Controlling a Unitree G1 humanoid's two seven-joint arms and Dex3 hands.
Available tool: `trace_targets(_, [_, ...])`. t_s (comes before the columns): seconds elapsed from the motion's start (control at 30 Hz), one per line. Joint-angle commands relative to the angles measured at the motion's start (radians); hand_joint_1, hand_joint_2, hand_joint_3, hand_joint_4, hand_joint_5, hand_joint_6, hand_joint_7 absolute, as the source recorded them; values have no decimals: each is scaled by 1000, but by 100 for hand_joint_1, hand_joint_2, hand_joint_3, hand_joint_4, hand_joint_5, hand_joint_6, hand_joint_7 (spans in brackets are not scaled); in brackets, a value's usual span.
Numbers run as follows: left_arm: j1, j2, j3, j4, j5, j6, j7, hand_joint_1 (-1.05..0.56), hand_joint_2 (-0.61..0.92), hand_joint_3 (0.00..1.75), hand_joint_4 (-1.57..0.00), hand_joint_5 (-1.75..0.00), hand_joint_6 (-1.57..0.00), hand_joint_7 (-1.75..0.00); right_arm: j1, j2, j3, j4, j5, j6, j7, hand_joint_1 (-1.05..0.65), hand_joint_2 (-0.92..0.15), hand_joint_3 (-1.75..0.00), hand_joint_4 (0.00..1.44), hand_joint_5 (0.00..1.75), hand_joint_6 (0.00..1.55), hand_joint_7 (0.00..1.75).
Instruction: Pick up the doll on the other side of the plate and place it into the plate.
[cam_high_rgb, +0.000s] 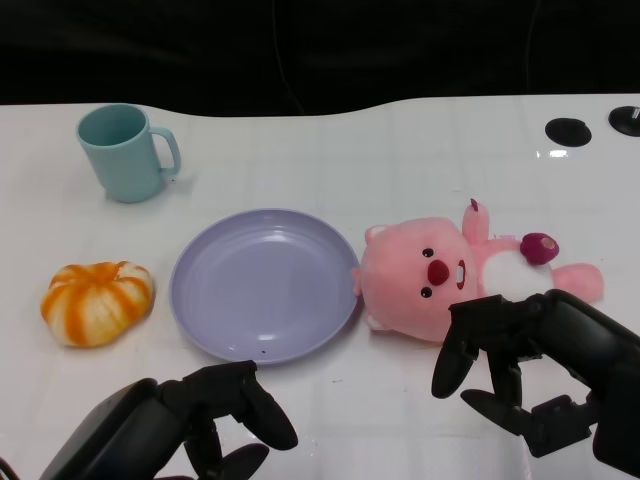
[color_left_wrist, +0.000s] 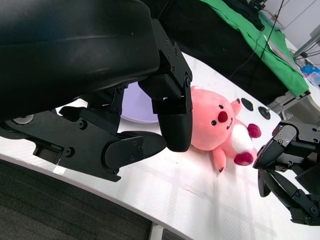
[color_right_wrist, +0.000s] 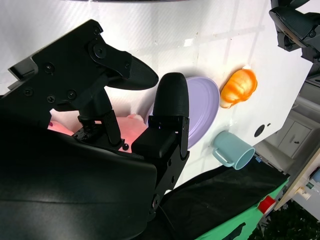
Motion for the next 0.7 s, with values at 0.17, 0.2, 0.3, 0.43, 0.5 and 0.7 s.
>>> trace_targets(0.17, [-1,14,6,-18,-6,4,-12,-24,83,62,-56,-170,-63,-108,-9,-17,-1,-16,-2,12,6,-11,-49,-103,74,169,75,112])
trace_targets(0.2, [-1,14,7,-17,-6,3,-12,-24,83,62,-56,-170,-63,-108,-9,-17,-1,-17,-2,15,7,-11,-49,-103,74,170,74,112])
trace_targets(0.3, [1,16,8,-13,-5,-5,-10,-24,83,62,-56,-170,-63,-108,-8,-16,0,-16,-3,5,6,-11,-50,-102,73,169,74,112])
trace_targets(0.43, [4,17,10,-12,-8,-10,-10,-25,83,62,-56,-168,-62,-108,-5,-16,1,-19,-7,3,5,-11,-50,-102,73,166,75,111])
trace_targets(0.5, [4,16,10,-12,-8,-12,-10,-25,83,62,-55,-167,-62,-108,-5,-15,1,-20,-6,5,4,-11,-50,-102,75,168,75,111])
trace_targets(0.7, [3,16,8,-11,-5,-10,-9,-24,83,62,-57,-169,-63,-108,-7,-18,1,-32,-6,32,8,-10,-50,-102,75,172,75,110])
